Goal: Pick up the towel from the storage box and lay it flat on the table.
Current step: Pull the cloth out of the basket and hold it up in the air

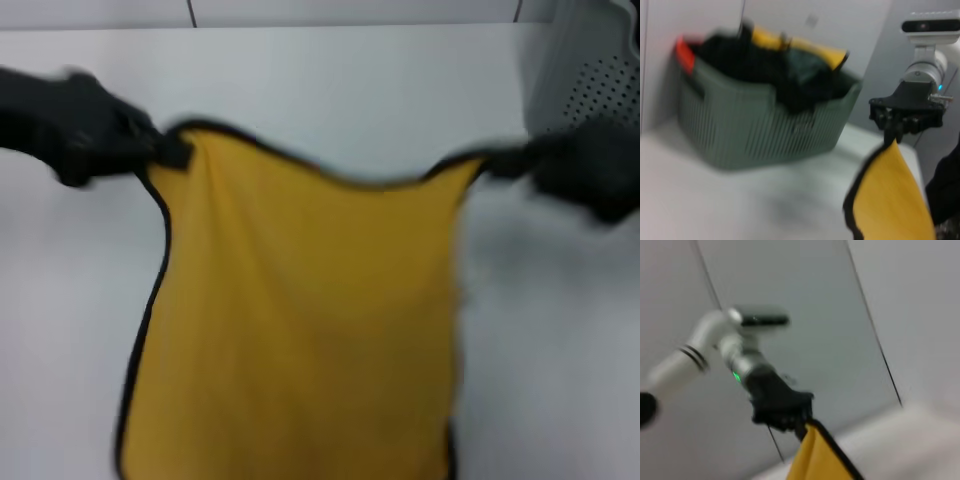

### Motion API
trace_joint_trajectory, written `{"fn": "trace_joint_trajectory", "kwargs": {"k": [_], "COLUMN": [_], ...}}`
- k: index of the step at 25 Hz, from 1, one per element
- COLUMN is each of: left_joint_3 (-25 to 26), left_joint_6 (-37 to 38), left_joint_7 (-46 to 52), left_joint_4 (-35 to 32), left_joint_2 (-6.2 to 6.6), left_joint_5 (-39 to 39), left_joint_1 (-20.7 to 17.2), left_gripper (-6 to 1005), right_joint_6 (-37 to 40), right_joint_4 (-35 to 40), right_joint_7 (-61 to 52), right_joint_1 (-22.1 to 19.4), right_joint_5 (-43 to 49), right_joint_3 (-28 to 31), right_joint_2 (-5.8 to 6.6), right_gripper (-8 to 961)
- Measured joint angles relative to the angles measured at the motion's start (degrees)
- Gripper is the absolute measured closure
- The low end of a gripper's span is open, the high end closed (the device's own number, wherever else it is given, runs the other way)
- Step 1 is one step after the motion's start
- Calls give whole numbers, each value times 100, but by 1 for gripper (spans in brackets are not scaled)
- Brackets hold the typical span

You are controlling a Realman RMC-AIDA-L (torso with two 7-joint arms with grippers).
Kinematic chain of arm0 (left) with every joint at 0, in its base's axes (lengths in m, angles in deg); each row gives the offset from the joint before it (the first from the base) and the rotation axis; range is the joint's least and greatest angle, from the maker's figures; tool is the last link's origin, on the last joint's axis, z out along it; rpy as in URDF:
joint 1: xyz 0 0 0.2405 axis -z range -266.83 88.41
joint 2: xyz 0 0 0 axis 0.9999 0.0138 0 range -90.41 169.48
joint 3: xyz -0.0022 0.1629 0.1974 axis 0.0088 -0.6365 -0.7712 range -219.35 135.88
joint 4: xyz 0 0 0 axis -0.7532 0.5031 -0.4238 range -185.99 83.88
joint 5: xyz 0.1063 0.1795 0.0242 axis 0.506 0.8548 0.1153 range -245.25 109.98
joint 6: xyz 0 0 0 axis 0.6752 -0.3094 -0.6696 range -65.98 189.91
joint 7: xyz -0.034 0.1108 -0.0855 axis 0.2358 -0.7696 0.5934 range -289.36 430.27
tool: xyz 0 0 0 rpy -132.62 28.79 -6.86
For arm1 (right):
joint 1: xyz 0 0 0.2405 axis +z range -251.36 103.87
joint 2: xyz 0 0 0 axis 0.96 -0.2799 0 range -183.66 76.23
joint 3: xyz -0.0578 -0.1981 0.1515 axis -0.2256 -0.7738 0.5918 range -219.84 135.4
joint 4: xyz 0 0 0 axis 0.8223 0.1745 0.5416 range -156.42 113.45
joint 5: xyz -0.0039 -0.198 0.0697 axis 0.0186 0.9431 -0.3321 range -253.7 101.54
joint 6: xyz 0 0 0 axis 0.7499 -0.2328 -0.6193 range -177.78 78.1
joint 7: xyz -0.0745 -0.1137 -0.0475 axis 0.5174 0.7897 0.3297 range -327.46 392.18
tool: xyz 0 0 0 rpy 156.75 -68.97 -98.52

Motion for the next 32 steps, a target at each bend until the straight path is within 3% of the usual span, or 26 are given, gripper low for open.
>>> {"fn": "trace_joint_trajectory", "kwargs": {"k": [3,5,8,18,26,32], "left_joint_3": [20,20,-3,-23,-27,-33], "left_joint_6": [-583,-1016,-1533,-2642,-3043,-3253], "left_joint_7": [-398,-548,-564,-521,-521,-529], "left_joint_4": [807,1073,1116,1218,1365,1480], "left_joint_2": [-200,-281,-381,-507,-644,-670], "left_joint_5": [1004,1421,1847,2485,2731,2739], "left_joint_1": [268,376,500,642,778,835], "left_gripper": [984,984,984,983,983,971], "right_joint_6": [-883,-1232,-1582,-2382,-2696,-2790], "right_joint_4": [-727,-803,-679,-703,-869,-882], "right_joint_7": [135,178,166,-15,-29,11], "right_joint_1": [205,295,329,810,1141,1317], "right_joint_5": [241,353,433,1460,1804,1946], "right_joint_3": [-990,-1199,-1202,-1055,-1083,-1054], "right_joint_2": [10,3,13,25,22,41], "right_gripper": [942,942,942,941,941,941]}}
